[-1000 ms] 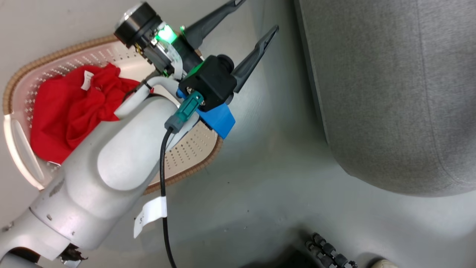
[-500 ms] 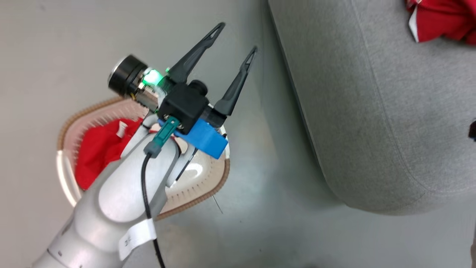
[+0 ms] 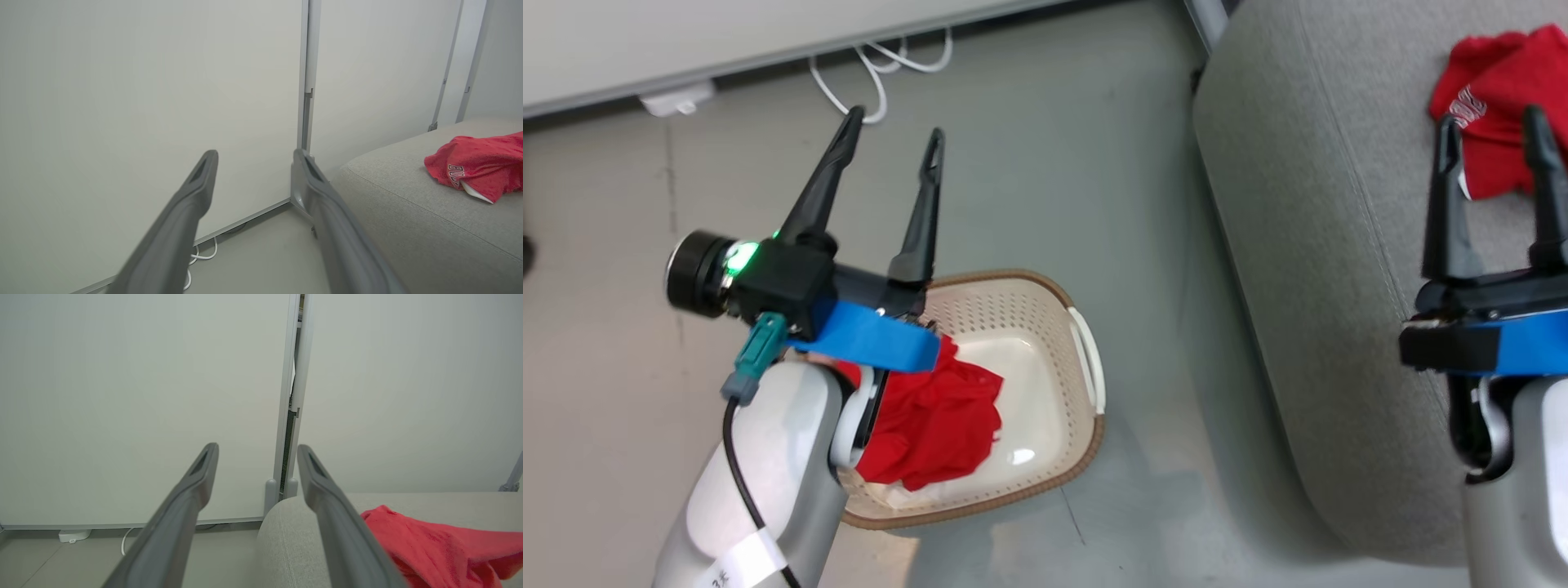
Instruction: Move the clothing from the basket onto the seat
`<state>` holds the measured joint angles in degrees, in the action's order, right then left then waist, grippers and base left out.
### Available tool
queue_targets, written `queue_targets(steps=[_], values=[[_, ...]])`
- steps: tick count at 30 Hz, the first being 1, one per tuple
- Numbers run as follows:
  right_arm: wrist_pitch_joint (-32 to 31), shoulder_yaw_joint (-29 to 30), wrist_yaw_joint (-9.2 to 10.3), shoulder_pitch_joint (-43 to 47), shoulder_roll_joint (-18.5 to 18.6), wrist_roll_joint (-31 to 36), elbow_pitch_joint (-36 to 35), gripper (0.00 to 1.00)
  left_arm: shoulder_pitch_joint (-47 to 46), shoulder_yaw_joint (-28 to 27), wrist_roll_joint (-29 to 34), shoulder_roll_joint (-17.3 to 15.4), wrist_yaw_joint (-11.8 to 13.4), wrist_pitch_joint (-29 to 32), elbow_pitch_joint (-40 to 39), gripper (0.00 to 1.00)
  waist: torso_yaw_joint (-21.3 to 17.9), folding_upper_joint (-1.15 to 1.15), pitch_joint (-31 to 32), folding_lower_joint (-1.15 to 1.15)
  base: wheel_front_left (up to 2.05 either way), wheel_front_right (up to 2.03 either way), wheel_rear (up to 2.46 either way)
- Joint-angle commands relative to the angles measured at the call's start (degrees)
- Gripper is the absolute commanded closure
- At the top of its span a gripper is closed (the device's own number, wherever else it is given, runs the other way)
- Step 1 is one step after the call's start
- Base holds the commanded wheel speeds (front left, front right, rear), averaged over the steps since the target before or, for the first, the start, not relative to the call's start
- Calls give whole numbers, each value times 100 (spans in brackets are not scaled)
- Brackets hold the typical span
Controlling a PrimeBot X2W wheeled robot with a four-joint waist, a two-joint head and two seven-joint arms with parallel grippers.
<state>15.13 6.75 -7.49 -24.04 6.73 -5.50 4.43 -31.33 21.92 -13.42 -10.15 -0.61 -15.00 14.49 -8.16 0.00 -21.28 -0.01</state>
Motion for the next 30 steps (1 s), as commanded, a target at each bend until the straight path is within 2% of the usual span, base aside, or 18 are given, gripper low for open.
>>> queue_targets(steps=[1,6,12,19,30], values=[[4,-78,-1,159,-32,43,-33,0,191,-165,47,41,-28,-27,-48,0,264,0,296,1,0,0,0],[4,-363,-1,386,-104,36,11,0,653,-721,199,163,-90,-27,-77,0,423,0,564,1,0,0,0],[3,-429,-1,747,-161,-33,169,0,1154,-1267,346,339,-190,-27,-98,0,563,0,839,1,0,0,0],[3,-323,-1,1163,-209,-139,328,0,1592,-1609,518,509,-394,-27,-44,0,676,0,1029,1,0,0,0],[3,-309,-1,1548,-320,-211,456,0,1989,-1926,625,682,-535,-27,14,0,797,0,1267,1,0,0,0]])
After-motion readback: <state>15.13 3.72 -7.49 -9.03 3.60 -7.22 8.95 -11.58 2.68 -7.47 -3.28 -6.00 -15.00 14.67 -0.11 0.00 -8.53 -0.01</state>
